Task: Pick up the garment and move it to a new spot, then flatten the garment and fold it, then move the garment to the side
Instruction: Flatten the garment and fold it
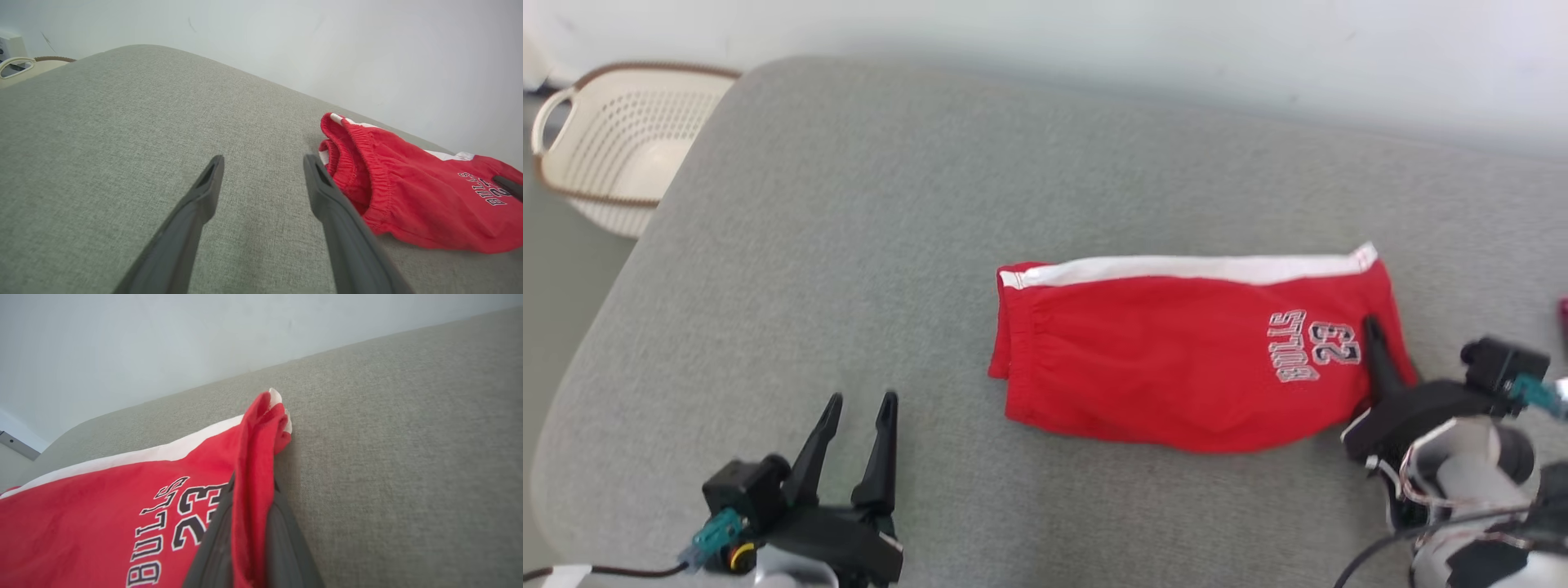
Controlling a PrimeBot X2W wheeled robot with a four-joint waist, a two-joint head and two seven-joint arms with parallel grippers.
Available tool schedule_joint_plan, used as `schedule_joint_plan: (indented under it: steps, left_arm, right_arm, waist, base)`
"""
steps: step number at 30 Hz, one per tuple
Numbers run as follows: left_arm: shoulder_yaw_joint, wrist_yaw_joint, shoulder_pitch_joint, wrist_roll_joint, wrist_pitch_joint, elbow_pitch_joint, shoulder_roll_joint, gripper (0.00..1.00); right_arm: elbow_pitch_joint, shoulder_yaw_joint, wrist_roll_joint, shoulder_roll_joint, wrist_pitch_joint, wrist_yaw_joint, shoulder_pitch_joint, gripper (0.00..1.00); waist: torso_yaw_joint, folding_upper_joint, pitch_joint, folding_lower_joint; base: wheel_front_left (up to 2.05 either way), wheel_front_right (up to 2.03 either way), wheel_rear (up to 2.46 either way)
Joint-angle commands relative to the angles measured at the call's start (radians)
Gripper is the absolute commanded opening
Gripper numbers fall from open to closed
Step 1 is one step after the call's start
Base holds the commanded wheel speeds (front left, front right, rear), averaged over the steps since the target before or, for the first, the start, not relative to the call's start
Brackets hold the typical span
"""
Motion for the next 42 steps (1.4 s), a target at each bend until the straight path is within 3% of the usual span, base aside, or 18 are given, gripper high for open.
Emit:
schedule_joint_plan:
  steps: [1,14,19,24,34,35,42]
  left_arm:
    - [0.013,-0.001,0.034,0.012,-0.001,0.010,0.001,1.00]
    - [0.101,0.003,0.128,0.066,-0.001,0.012,0.001,1.00]
    - [0.109,0.001,0.154,0.074,-0.001,0.009,0.001,1.00]
    - [0.107,0.000,0.152,0.075,-0.001,0.007,0.001,1.00]
    - [0.100,0.001,0.150,0.059,-0.001,0.023,0.001,1.00]
    - [0.094,0.004,0.146,0.052,-0.001,0.025,0.001,1.00]
    - [0.070,0.008,0.133,0.028,-0.001,0.029,0.001,1.00]
  right_arm:
    - [-0.020,-0.032,-0.019,0.023,-0.004,0.000,0.050,0.00]
    - [-0.101,-0.165,-0.124,0.137,-0.004,0.000,0.266,0.00]
    - [-0.142,-0.234,-0.160,0.161,-0.004,0.000,0.308,0.00]
    - [-0.237,-0.232,-0.233,0.156,-0.004,0.000,0.300,0.00]
    - [-0.410,-0.015,-0.326,0.131,-0.004,0.000,0.233,0.00]
    - [-0.408,0.051,-0.317,0.123,-0.004,0.000,0.212,0.00]
    - [-0.326,0.262,-0.277,0.118,-0.004,0.000,0.116,0.00]
  waist:
    - [-0.066,0.0001,-0.066,0.0001]
    - [-0.179,0.0001,-0.152,0.0001]
    - [-0.186,0.0001,-0.155,0.0001]
    - [-0.178,0.0001,-0.141,0.0001]
    - [-0.146,0.0001,-0.123,0.0001]
    - [-0.135,0.0001,-0.120,0.0001]
    - [-0.080,0.0001,-0.106,0.0001]
  base:
    - [0.00,0.00,0.00]
    - [0.00,0.00,0.00]
    - [0.00,0.00,0.00]
    - [0.00,0.00,0.00]
    - [0.00,0.00,0.00]
    - [0.00,0.00,0.00]
    - [0.00,0.00,0.00]
